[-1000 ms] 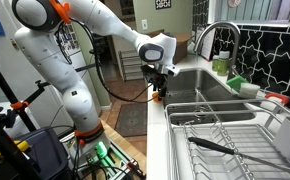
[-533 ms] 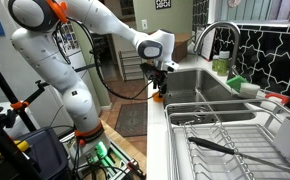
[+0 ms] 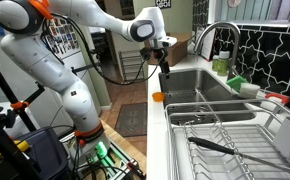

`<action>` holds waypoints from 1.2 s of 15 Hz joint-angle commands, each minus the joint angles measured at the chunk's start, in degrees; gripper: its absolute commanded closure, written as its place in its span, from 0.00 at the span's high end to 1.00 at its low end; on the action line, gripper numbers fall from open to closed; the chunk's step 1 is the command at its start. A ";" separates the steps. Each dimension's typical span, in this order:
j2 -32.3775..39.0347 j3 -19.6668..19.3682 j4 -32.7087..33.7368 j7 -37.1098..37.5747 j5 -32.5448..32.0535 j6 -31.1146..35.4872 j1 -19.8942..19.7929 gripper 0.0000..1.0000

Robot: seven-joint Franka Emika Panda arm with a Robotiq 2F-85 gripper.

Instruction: Pick up the orange bowl from the sink edge and use it to draw some water on the running tap before putting it back on sink edge

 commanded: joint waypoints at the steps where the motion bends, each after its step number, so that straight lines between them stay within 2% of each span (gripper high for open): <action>1: -0.45 4.70 1.26 12.16 -7.45 3.27 -3.07 1.00; 4: -0.79 8.08 2.22 23.24 -13.45 3.28 -5.42 1.00; 7: -1.00 10.38 3.04 34.35 -19.77 0.52 -6.80 1.00; 12: -2.91 8.02 3.05 32.14 -16.43 -5.20 -2.53 1.00; 14: -4.48 7.55 2.60 32.18 -16.09 -6.01 -2.11 1.00; 15: -2.09 8.01 3.65 33.10 -17.78 -4.44 -2.43 1.00; 18: -2.42 8.00 3.75 33.08 -17.88 -4.57 -2.34 1.00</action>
